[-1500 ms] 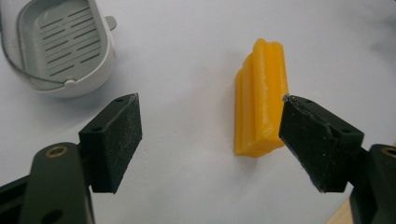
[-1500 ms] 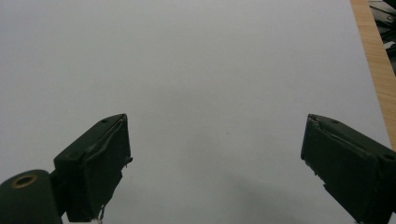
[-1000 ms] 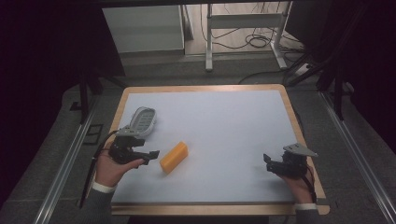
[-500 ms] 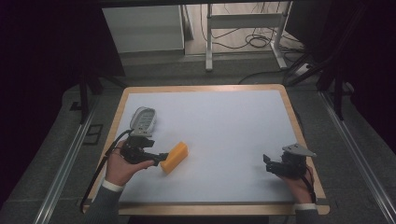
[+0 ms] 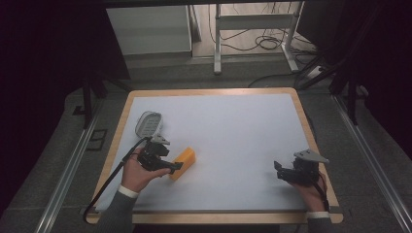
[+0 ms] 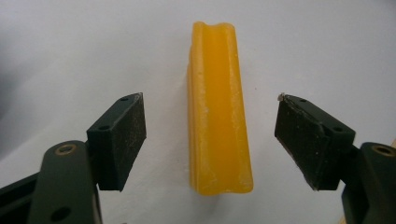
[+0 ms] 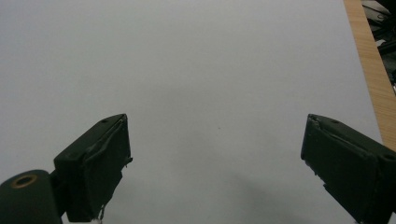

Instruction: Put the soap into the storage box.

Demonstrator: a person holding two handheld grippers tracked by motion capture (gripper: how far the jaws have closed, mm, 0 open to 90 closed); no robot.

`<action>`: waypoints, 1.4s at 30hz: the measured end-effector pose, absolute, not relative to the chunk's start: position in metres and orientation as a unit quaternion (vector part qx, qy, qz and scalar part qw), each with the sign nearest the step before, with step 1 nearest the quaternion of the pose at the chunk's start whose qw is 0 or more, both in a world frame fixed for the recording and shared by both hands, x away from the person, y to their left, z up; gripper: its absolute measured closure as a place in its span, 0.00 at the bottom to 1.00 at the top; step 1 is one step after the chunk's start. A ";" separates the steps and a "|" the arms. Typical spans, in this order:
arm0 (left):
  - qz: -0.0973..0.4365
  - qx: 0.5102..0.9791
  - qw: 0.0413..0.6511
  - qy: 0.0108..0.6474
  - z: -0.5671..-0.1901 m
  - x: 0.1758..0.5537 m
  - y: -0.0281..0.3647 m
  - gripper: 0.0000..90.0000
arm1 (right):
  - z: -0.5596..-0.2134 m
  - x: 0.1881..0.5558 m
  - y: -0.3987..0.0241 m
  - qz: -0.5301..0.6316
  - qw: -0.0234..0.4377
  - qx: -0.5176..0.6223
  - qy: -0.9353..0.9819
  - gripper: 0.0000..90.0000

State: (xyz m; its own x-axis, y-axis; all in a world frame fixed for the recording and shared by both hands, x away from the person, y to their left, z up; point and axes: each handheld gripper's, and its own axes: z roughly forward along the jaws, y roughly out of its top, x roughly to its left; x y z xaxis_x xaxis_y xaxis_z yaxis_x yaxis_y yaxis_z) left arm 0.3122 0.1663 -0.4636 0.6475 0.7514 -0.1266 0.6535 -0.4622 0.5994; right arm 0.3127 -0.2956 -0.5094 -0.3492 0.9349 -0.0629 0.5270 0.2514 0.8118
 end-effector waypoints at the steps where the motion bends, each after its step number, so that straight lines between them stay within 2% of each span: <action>1: 0.078 0.851 0.313 0.413 -0.465 0.313 0.165 0.28 | -0.510 0.313 -0.296 0.359 0.283 0.495 0.739 0.09; 15: 0.076 0.855 0.291 0.423 -0.480 0.321 0.153 0.27 | -0.512 0.313 -0.296 0.353 0.283 0.498 0.740 0.09; 23: 0.057 0.860 0.273 0.428 -0.494 0.331 0.145 0.28 | -0.513 0.314 -0.296 0.352 0.281 0.497 0.742 0.09; 29: 0.042 0.861 0.266 0.433 -0.500 0.337 0.143 0.41 | -0.515 0.314 -0.296 0.350 0.280 0.498 0.743 0.09; 36: 0.027 0.861 0.271 0.430 -0.502 0.337 0.141 0.62 | -0.515 0.315 -0.296 0.348 0.280 0.498 0.743 0.09; 42: 0.037 0.859 0.271 0.432 -0.500 0.337 0.143 0.67 | -0.515 0.315 -0.295 0.349 0.279 0.499 0.743 0.09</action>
